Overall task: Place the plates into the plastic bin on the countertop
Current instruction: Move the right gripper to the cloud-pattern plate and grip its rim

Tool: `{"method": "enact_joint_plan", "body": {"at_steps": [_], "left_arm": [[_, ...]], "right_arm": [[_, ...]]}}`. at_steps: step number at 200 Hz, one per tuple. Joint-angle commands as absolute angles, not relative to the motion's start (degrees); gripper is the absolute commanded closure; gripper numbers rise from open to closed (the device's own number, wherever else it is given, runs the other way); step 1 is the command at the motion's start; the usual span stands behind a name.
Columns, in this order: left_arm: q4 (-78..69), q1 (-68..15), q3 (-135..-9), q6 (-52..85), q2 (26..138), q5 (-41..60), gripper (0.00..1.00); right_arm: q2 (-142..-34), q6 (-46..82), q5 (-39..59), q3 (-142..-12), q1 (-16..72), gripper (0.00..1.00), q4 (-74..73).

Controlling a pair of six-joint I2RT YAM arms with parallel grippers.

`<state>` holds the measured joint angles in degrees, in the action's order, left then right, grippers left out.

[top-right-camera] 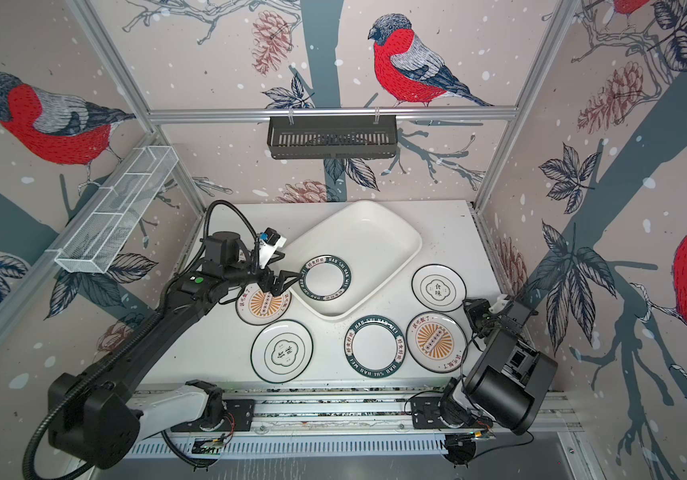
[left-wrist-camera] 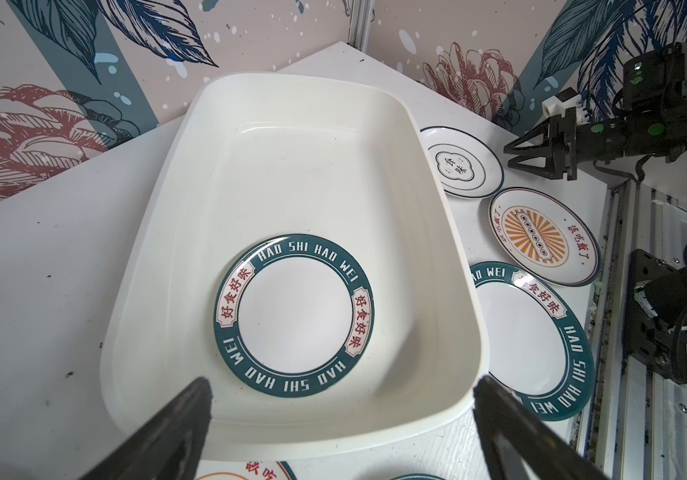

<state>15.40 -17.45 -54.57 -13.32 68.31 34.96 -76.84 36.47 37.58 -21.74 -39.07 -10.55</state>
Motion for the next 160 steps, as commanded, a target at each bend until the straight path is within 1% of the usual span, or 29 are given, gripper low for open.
{"method": "enact_joint_plan", "body": {"at_steps": [1,35,99,131,160], "left_arm": [[15.02,-17.5,-54.76,-13.67,68.02,36.22,0.03],[15.03,-17.49,-54.67,-13.75,67.77,35.82,0.03],[14.69,-17.55,-54.32,-13.8,68.16,36.26,0.03],[14.23,-17.49,-54.05,-13.89,68.31,35.51,0.03],[14.19,-17.53,-53.61,-13.8,68.39,35.91,0.03]], "right_arm": [[-77.55,37.87,38.92,-21.36,-39.08,0.6,-14.31],[-80.37,37.97,39.72,-21.4,-39.16,0.63,-15.99],[-83.49,37.55,41.02,-22.63,-37.95,0.64,-17.03],[-85.94,37.9,39.52,-23.48,-34.98,0.66,-17.67],[-86.46,39.6,38.2,-22.81,-34.73,0.67,-20.02]]}}
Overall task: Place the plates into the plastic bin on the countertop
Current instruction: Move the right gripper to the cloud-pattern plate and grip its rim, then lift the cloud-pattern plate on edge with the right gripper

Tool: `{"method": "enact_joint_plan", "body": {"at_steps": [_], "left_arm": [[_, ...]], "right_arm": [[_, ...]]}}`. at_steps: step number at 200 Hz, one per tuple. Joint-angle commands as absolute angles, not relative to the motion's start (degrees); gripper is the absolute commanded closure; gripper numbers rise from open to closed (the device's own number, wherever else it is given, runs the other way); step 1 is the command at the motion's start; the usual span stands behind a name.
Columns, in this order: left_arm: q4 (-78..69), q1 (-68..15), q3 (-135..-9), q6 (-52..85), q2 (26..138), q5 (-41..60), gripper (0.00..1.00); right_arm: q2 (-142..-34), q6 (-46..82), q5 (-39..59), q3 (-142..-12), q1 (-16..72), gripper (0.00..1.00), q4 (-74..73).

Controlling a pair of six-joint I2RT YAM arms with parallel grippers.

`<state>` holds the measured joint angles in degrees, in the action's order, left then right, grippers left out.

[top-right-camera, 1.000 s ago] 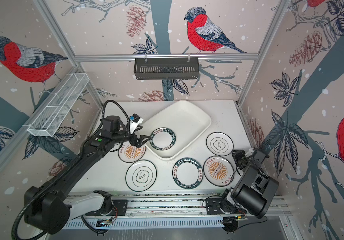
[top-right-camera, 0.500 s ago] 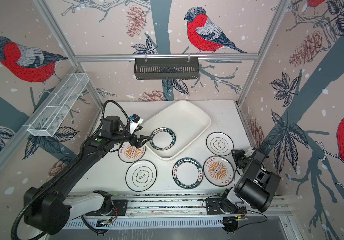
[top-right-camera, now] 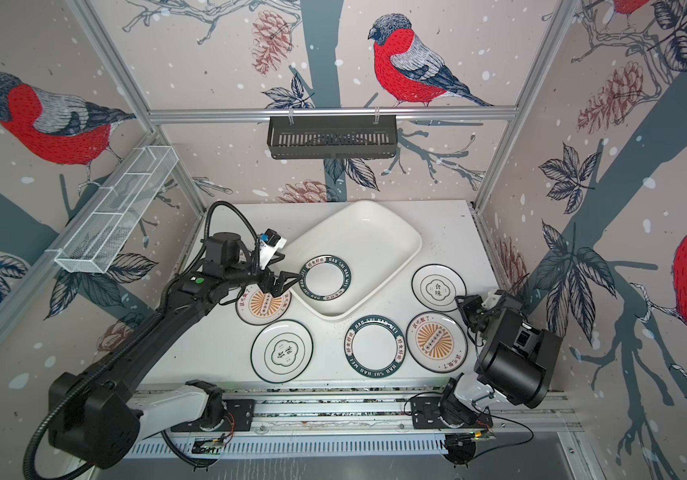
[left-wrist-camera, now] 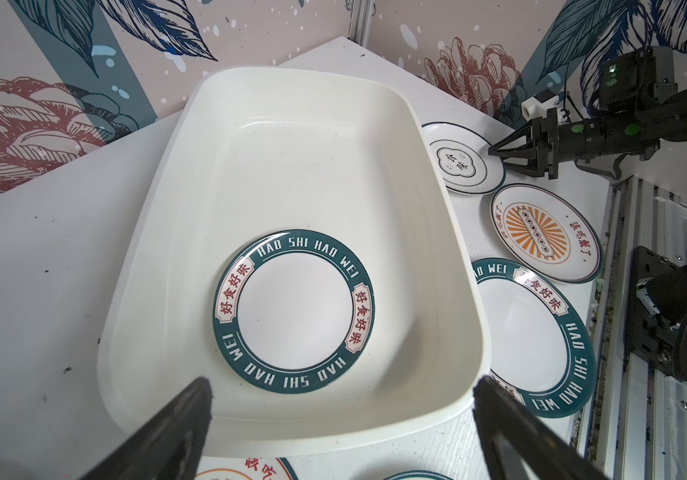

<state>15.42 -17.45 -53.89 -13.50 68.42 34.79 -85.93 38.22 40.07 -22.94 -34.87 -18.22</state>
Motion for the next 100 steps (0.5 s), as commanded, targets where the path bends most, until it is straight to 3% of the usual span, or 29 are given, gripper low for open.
{"method": "enact_joint_plan", "body": {"at_steps": [1,100], "left_arm": [[14.22,-17.51,-53.61,-13.8,68.38,35.88,0.03],[14.59,-17.53,-54.19,-13.62,68.52,36.08,0.03]], "right_arm": [[-86.52,39.62,38.17,-22.83,-34.72,0.67,-20.03],[-89.19,41.11,37.0,-21.84,-34.63,0.73,-23.43]]}}
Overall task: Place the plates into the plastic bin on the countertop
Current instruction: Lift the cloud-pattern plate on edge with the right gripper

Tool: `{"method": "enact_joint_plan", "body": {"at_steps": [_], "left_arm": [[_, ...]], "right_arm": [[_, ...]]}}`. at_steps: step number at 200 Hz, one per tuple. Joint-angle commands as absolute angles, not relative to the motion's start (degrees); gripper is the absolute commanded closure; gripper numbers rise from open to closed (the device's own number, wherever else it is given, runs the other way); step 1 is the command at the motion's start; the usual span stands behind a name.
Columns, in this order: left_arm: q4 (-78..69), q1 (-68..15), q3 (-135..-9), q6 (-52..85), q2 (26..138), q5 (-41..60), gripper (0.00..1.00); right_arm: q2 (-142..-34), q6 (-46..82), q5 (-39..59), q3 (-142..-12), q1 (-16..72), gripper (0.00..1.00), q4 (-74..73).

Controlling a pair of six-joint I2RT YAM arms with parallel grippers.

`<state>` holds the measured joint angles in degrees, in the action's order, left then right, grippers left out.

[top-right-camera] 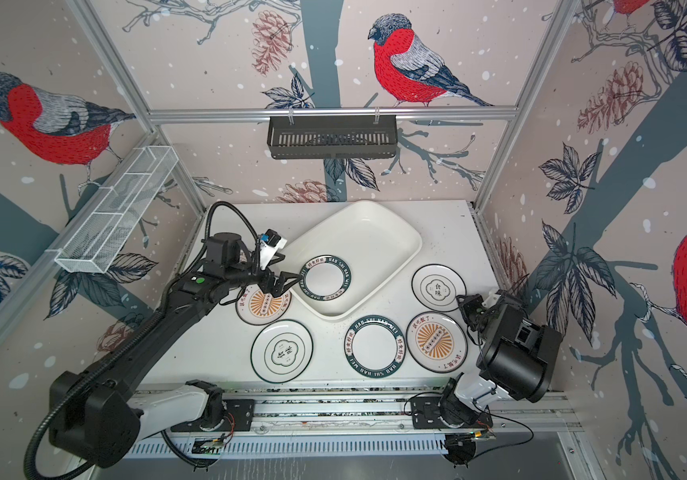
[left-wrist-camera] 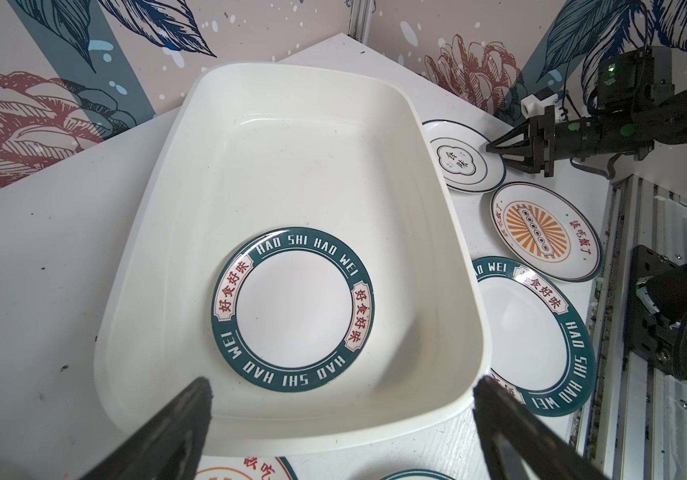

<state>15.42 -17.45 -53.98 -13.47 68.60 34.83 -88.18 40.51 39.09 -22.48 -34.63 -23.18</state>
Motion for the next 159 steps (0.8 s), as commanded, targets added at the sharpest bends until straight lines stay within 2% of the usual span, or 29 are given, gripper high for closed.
{"method": "enact_joint_plan", "body": {"at_steps": [1,159], "left_arm": [[14.59,-17.56,-54.21,-13.62,68.54,36.1,0.03],[14.75,-17.49,-54.67,-13.01,67.94,36.3,0.03]], "right_arm": [[-89.2,41.12,37.0,-21.82,-34.63,0.73,-23.53],[-91.59,42.42,37.53,-20.51,-35.41,0.9,-26.61]]}}
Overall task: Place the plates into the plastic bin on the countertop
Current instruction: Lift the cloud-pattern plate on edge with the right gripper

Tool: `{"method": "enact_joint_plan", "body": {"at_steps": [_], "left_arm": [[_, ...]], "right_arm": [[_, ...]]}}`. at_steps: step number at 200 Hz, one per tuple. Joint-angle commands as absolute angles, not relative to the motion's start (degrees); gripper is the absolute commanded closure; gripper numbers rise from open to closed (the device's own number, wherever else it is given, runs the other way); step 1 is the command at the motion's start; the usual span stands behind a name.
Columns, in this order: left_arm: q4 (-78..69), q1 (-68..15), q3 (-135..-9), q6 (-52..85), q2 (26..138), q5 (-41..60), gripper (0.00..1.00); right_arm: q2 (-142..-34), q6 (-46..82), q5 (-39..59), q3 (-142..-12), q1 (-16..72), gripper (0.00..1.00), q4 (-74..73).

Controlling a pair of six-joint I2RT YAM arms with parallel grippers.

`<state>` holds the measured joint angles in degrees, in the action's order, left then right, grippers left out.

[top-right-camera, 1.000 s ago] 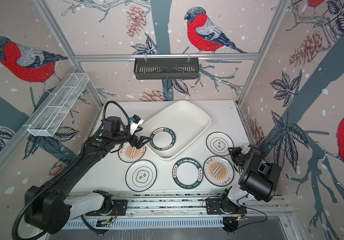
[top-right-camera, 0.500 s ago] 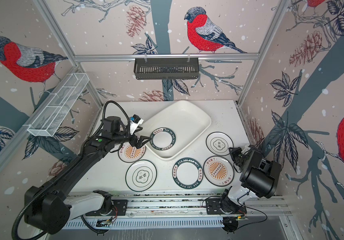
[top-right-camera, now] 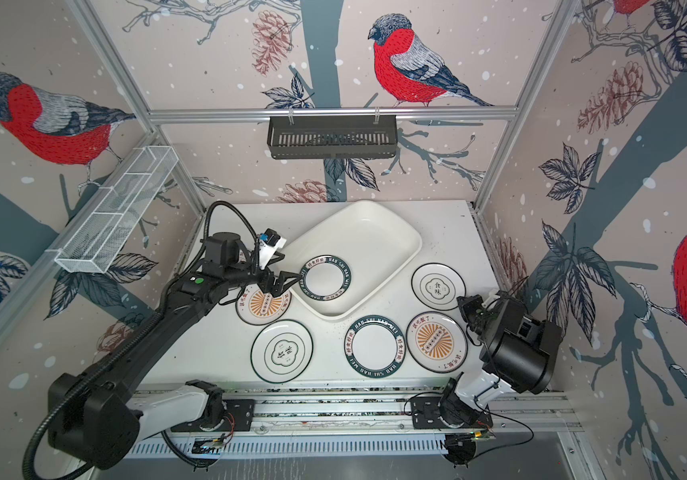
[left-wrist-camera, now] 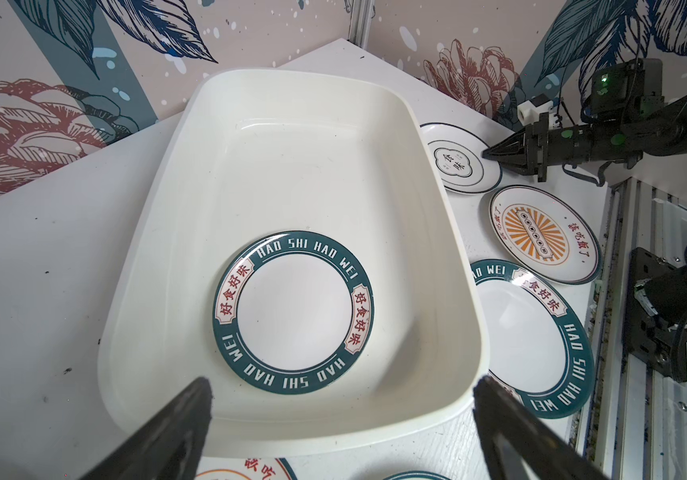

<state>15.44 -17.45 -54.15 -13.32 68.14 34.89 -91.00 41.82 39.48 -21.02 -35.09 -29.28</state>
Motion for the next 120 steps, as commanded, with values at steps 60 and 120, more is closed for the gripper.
{"method": "enact_joint_plan", "body": {"at_steps": [60,120], "left_arm": [[15.99,-17.49,-55.55,-13.68,67.48,35.62,0.03],[15.48,-17.55,-55.86,-13.63,68.2,35.0,0.03]], "right_arm": [[-91.33,43.57,38.93,-20.13,-36.02,0.96,-28.07],[-88.6,43.86,40.53,-20.68,-37.74,0.98,-26.93]]}}
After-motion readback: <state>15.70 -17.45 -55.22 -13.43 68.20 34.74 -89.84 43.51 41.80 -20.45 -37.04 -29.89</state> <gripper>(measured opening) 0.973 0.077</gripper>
